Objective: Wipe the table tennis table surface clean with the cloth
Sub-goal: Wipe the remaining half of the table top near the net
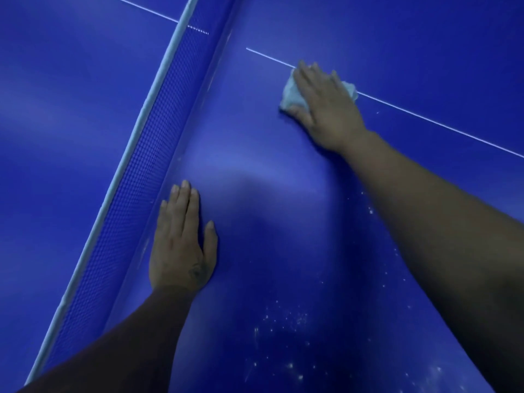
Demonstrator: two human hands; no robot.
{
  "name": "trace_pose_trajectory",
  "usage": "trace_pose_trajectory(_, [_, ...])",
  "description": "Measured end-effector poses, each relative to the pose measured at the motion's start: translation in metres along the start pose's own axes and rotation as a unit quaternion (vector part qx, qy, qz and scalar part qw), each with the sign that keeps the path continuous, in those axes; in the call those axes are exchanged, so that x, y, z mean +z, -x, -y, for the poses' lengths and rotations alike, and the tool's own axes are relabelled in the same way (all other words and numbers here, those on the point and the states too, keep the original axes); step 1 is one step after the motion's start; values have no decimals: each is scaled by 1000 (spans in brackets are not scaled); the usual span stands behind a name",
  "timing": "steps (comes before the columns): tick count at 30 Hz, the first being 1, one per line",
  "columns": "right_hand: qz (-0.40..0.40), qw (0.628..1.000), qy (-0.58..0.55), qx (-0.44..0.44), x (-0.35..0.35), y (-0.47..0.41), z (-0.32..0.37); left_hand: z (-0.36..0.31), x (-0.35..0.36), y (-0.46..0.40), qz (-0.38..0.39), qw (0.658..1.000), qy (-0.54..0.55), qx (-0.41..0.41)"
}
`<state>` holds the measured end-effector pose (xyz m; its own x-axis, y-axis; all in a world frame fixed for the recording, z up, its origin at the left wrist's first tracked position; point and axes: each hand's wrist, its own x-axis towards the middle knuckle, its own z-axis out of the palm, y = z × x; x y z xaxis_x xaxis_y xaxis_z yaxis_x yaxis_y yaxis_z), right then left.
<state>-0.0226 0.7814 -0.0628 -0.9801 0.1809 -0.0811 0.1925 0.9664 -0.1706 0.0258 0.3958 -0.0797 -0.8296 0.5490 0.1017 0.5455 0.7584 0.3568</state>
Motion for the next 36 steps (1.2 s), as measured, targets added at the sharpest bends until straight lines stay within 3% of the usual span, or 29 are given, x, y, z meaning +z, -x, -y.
trace_pose_trajectory(5, [-24,989,-33,140,-7,39,-51,0,1,-1,-1,1000,-7,3])
trace_pose_trajectory(9, [-56,973,-58,215,2,109,-16,0,0,-1,-2,1000,-8,3])
trace_pose_trajectory(11, [-49,977,-54,201,9,146,25,1,0,-1,3,1000,-9,3])
trace_pose_trajectory(13, [-30,989,-52,134,21,184,62,1,1,-1,5,1000,-10,1])
trace_pose_trajectory(16, [-8,997,-40,60,26,204,67,1,1,-1,3,1000,-12,4])
trace_pose_trajectory(20, [-14,990,2,140,22,177,29,2,2,0,-4,1000,-19,9])
trace_pose_trajectory(23, [-38,983,-3,182,29,185,51,2,1,1,-4,1000,-17,12])
trace_pose_trajectory(27, [-46,996,-25,68,47,233,120,2,1,0,9,1000,-24,15])
trace_pose_trajectory(30, [-36,999,-32,24,45,250,125,5,-4,20,32,997,-48,45])
trace_pose_trajectory(36, [-27,980,-48,192,33,211,93,6,-13,72,20,999,-32,27])
